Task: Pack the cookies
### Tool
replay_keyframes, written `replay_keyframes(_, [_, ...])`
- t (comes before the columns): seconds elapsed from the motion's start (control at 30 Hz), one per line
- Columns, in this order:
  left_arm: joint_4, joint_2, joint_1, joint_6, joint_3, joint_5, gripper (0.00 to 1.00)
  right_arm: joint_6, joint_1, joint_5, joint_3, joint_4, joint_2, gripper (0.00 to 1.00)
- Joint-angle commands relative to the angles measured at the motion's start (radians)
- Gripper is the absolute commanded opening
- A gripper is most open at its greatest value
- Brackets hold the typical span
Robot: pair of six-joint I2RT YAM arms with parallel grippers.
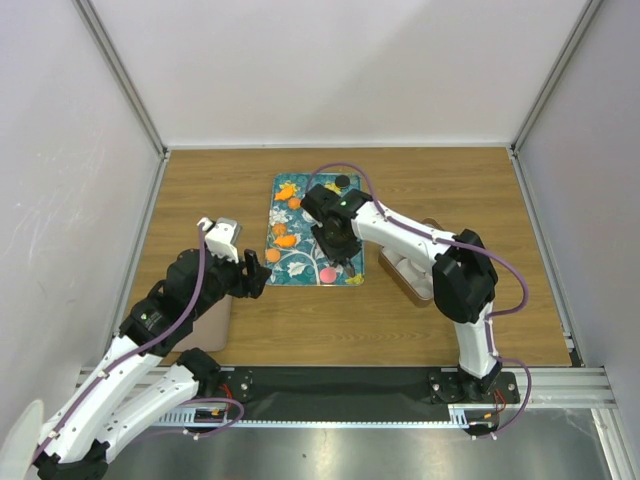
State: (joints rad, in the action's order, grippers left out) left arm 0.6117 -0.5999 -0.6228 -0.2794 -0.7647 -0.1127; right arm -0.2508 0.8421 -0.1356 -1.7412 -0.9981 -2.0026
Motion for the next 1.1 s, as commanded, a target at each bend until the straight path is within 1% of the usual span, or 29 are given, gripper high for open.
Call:
replay_keyframes(0.0, [-0.016,0.006,-0.009,0.000,0.002,-0.010,0.70,-0.010,-0.020,-0.032,-0.040,-0.005,0.091,0.33])
replay_keyframes(0.17, [-0.015,0.008,-0.009,0.000,0.002,-0.008,0.69,-0.038,-0.038,-0.033,-0.017,-0.008,0.165,0.32])
replay_keyframes(0.3, [-0.018,0.009,-0.009,0.002,0.002,-0.005,0.70,-0.079,-0.060,-0.042,0.058,-0.013,0.274,0.32])
replay_keyframes(0.33, [-0.018,0.009,-0.009,0.002,0.002,-0.005,0.69,-0.091,-0.072,-0.045,0.081,-0.013,0.333,0.32])
replay_keyframes(0.43, [-0.021,0.005,-0.009,0.003,0.002,0.005,0.69,-0.139,-0.095,-0.058,0.231,-0.022,0.474,0.32])
replay_keyframes(0.5, [-0.023,0.002,-0.011,0.008,0.002,0.016,0.69,-0.183,-0.113,-0.078,0.293,-0.040,0.553,0.33])
replay_keyframes(0.53, [-0.023,-0.003,-0.011,0.008,0.002,0.021,0.69,-0.195,-0.130,-0.079,0.333,-0.053,0.635,0.32])
replay_keyframes(0.6, [-0.024,-0.003,-0.011,0.009,0.002,0.025,0.69,-0.240,-0.147,-0.078,0.435,-0.062,0.723,0.33])
replay_keyframes(0.63, [-0.024,-0.005,-0.011,0.011,0.002,0.030,0.69,-0.258,-0.155,-0.075,0.466,-0.079,0.799,0.33])
replay_keyframes(0.7, [-0.024,-0.006,-0.009,0.011,0.002,0.031,0.69,-0.284,-0.176,-0.071,0.550,-0.100,0.861,0.33])
replay_keyframes(0.77, [-0.026,-0.005,-0.011,0.011,0.002,0.033,0.69,-0.326,-0.184,-0.061,0.597,-0.120,0.934,0.33])
replay_keyframes(0.9, [-0.026,-0.003,-0.009,0.011,0.002,0.036,0.69,-0.366,-0.210,-0.058,0.701,-0.128,0.996,0.34])
replay_keyframes(1.0, [-0.026,-0.003,-0.012,0.011,0.002,0.038,0.69,-0.372,-0.236,-0.045,0.741,-0.113,1.001,0.34])
replay_keyframes(1.07, [-0.026,0.000,-0.017,0.011,0.004,0.036,0.69,-0.377,-0.242,-0.074,0.759,-0.117,0.987,0.34])
